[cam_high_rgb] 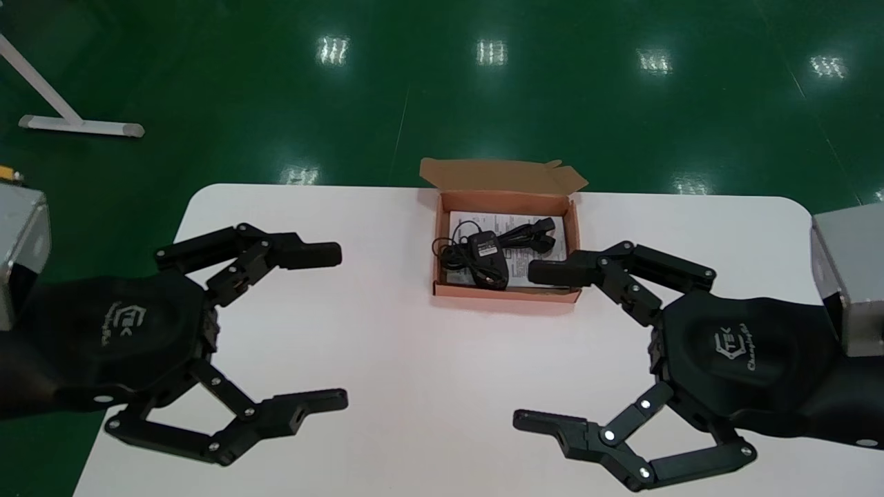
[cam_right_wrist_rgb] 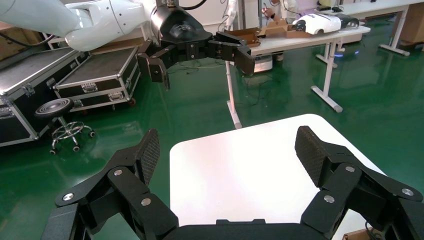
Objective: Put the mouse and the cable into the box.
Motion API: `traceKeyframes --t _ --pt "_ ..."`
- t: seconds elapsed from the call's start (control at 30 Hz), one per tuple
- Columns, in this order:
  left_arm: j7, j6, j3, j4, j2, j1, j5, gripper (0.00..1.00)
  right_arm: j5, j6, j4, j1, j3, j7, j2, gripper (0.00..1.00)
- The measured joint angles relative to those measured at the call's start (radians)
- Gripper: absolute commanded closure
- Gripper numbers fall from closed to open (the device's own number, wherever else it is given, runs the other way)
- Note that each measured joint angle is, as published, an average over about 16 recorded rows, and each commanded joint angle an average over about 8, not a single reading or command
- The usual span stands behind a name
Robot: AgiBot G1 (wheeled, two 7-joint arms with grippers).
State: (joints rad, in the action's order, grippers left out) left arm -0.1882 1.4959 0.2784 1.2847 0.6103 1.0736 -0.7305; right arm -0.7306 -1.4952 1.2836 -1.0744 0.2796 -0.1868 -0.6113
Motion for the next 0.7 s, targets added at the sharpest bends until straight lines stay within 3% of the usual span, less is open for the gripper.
traceKeyframes --t 0.7 --pt "0.001 -0.001 0.001 -0.001 0.001 0.001 0.000 0.00 -0.001 0.001 -0.001 -0.001 0.000 0.001 0.000 0.00"
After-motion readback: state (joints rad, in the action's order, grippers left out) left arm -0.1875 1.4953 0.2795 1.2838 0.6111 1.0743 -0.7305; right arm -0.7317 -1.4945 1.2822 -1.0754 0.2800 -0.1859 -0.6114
